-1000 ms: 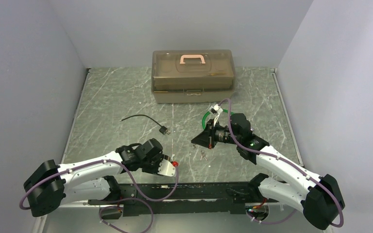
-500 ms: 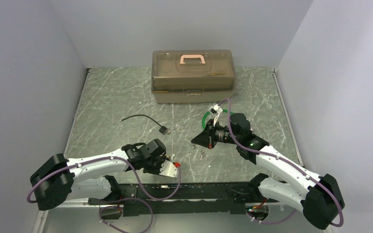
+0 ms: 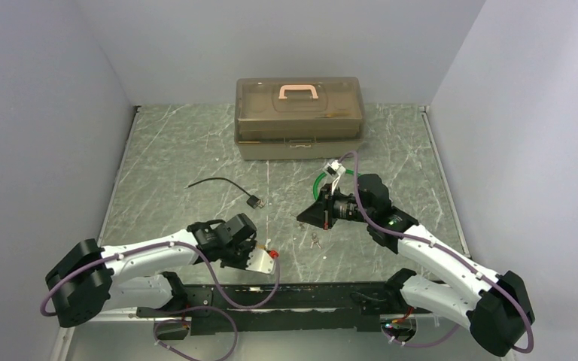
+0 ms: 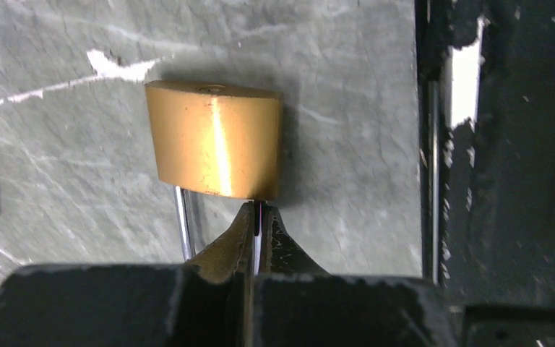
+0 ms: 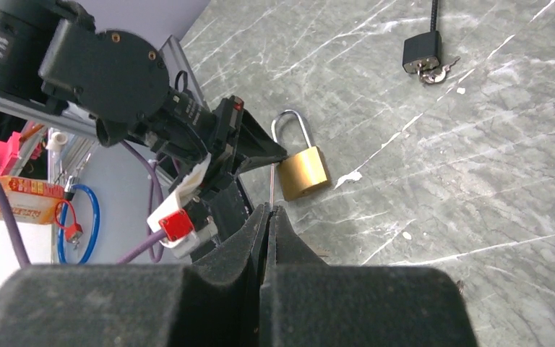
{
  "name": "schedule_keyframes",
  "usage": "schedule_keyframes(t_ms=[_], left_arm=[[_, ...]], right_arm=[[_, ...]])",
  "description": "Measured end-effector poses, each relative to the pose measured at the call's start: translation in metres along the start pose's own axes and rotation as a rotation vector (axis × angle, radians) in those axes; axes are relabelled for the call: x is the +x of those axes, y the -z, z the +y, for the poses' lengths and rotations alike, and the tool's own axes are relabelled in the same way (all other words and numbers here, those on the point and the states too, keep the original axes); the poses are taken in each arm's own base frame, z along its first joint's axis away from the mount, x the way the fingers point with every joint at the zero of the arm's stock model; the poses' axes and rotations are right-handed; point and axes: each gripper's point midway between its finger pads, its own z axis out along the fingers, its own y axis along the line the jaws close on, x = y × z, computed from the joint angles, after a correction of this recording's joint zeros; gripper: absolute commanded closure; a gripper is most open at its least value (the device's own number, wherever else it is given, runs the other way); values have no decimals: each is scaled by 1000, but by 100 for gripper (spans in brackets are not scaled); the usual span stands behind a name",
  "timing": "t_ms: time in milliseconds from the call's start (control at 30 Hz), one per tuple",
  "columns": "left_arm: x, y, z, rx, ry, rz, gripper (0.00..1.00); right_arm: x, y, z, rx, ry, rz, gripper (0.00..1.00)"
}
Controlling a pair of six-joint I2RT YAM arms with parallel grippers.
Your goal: Unlock with the key
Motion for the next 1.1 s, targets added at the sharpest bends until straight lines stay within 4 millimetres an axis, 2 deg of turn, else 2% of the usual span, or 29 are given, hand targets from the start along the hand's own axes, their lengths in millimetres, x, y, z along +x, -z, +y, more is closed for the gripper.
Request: schedule_keyframes(t_ms=[100, 167, 233, 300, 367, 467, 533, 633, 700, 733, 767, 900, 933, 1033, 1100], left_arm=[[-1, 17, -1, 47, 31, 6, 100], [-15, 41, 6, 66, 45, -58, 100], [-40, 75, 22, 34, 26, -175, 100], [-66, 118, 38, -39, -26, -305, 100], [-90, 159, 44, -101, -101, -416, 100], [-115, 202, 33, -107, -192, -537, 100], [-121, 211, 25, -76, -205, -573, 100], [-115, 197, 15, -19, -169, -561, 100], [-100, 174, 12, 6, -129, -504, 100], [-89, 161, 10, 20, -101, -463, 96], [-76, 145, 9, 38, -66, -405, 89], [-29, 91, 3, 148, 84, -185, 25], [-23, 82, 4, 166, 115, -151, 16], [-14, 63, 11, 191, 195, -93, 1], [-15, 53, 18, 200, 219, -83, 1]], right_arm=[[-4, 2, 3, -4, 11, -10, 100], [-7, 2, 5, -9, 21, -17, 100], [-8, 3, 6, -10, 28, -20, 100], [-9, 3, 6, -12, 37, -21, 100], [-10, 3, 7, -13, 47, -24, 100], [-13, 4, 9, -17, 64, -32, 100], [-16, 5, 11, -22, 75, -39, 100], [-17, 5, 12, -25, 84, -42, 100], [-17, 5, 12, -26, 85, -42, 100], [-17, 5, 12, -26, 85, -42, 100], [-17, 5, 12, -25, 85, -43, 100], [-20, 7, 14, -23, 92, -56, 100], [-21, 8, 15, -22, 96, -63, 100], [-25, 10, 16, -16, 105, -81, 100], [-26, 11, 17, -14, 109, -90, 100]])
